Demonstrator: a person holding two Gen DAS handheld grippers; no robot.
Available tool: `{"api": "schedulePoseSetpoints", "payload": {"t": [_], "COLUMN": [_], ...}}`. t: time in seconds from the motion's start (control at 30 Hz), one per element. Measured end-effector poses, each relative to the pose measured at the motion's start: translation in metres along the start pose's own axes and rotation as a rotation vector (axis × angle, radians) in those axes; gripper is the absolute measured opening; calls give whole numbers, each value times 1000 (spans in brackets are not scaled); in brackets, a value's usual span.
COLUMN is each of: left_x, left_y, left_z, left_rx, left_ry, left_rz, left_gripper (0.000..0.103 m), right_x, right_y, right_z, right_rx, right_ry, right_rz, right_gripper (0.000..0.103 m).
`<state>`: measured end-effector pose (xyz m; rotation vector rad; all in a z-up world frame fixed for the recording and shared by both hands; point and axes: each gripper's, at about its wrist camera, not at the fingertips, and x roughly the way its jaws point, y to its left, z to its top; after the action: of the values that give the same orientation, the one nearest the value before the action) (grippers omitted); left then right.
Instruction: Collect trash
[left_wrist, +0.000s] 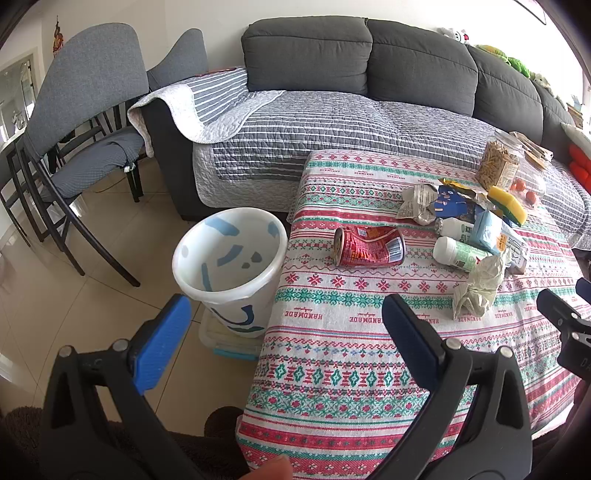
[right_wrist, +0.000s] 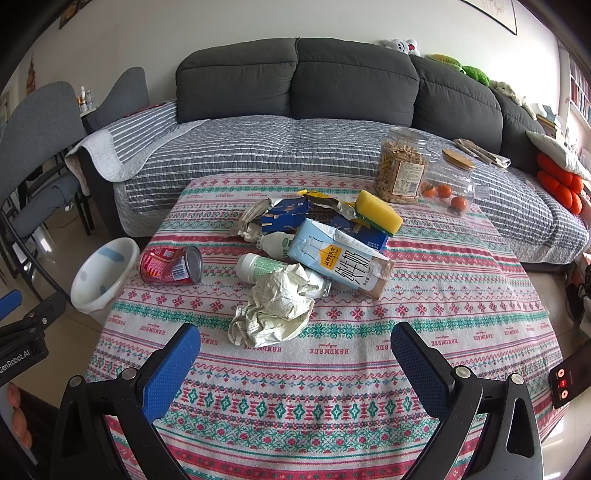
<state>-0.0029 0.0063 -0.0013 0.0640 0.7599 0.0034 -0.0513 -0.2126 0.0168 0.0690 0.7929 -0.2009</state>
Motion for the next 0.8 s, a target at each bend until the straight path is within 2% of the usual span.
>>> {"api": "schedulePoseSetpoints", "payload": {"t": [0.5,0.67,0.8], "left_x": [3,13,23], "left_y": [1,-3,-8], "left_z": [3,18,34], "left_rx": [6,34,34], "left_ry": [16,80,133], "left_rz": [-6,-42,-79], "left_gripper": [102,102,102], "right_x": [0,2,5], "right_y": [0,-3,-21], "right_z": [2,15,40], "right_rx": [1,-6,90], "right_ry": [12,49,115], "right_rz": [5,1,80], "right_gripper": [103,103,103]}}
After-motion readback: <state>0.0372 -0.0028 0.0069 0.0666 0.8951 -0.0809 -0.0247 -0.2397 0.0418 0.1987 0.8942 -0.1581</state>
